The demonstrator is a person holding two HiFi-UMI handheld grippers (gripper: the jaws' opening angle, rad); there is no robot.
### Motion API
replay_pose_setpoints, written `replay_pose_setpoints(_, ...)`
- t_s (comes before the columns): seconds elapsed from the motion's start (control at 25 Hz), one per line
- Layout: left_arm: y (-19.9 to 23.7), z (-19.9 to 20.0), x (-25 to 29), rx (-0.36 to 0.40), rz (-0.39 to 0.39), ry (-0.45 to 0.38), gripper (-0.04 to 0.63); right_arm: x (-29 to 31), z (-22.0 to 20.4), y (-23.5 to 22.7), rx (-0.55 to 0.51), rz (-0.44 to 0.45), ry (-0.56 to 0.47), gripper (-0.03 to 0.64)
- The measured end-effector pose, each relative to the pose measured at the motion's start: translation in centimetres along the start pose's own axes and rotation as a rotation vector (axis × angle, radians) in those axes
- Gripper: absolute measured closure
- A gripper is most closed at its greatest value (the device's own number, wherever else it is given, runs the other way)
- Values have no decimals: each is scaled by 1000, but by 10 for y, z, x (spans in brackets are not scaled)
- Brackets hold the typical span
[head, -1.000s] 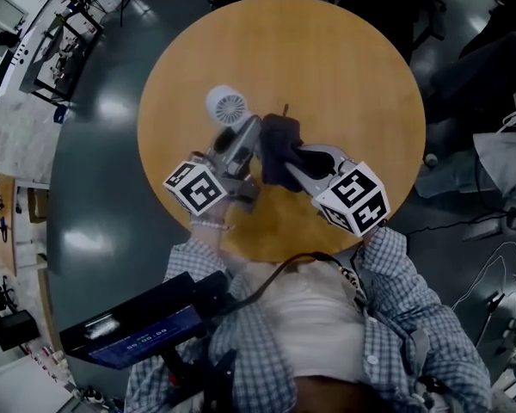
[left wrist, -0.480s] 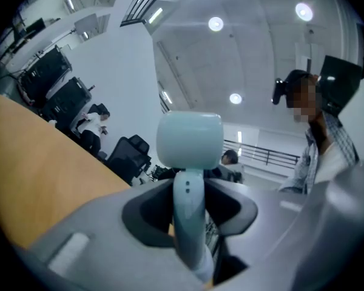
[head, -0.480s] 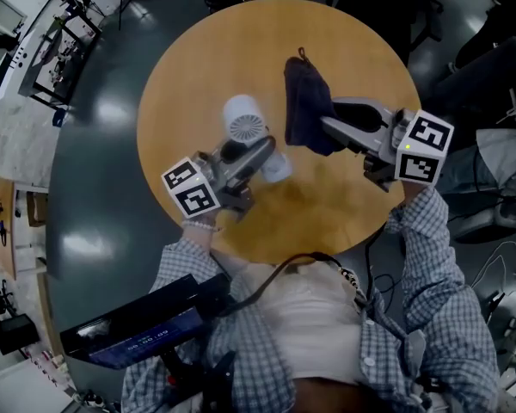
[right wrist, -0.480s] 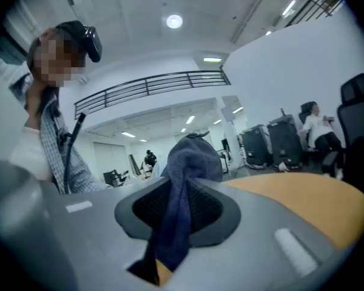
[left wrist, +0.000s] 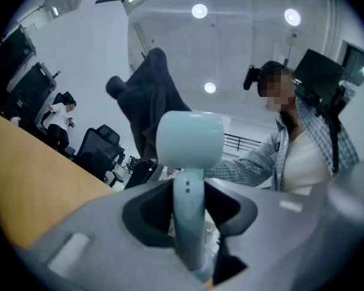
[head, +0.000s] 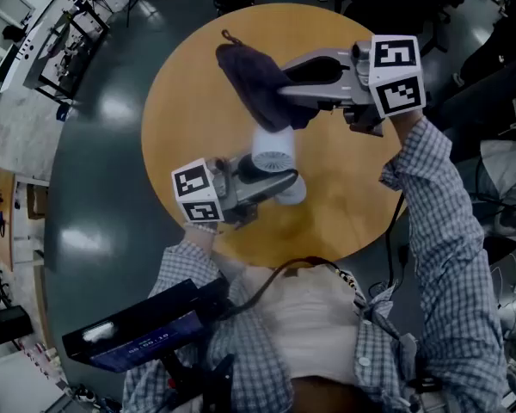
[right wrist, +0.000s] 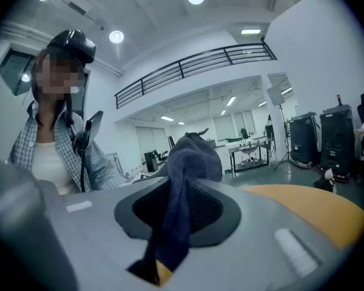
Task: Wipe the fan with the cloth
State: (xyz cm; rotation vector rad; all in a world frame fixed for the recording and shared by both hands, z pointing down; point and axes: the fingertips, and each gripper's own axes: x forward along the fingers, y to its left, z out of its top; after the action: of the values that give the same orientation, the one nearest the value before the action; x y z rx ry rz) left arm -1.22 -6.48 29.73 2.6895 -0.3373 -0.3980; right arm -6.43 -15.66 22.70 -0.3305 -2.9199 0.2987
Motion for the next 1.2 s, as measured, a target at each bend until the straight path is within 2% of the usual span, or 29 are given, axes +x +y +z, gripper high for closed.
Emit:
replay_pose_setpoints(0.12,-1,1,-2,18,8,-2,457,17,-32,3,3,14,110,532)
replay_pose_setpoints(0.24,-2,6,-4,23,20,-33,457,22,-67,4,53,5,161,532)
replay_pose_setpoints(0.56,5,27,-10,37,60,-117,457,8,-155,12,260,-40,204,532)
replay_pose_setpoints(0.72,14,30,-10,45,104,-121,457,1,-188,20,336,-84,205,532)
replay_pose_setpoints(0.84,14,22,-7,55,129,-98,457,-17,-193,18,383,-189,141,532)
replay_pose_setpoints(0.96,9,12,1,56,140,-80,457,-51,-195,18,414,-359,101,532)
replay_pose_setpoints(1.08,13,-5,10,68,172,-31,457,-87,-216,20,431,-543,167,532)
replay_pose_setpoints(1.2,29,-28,13,98,199,33,457,-110,-249,16,445,-672,248,532)
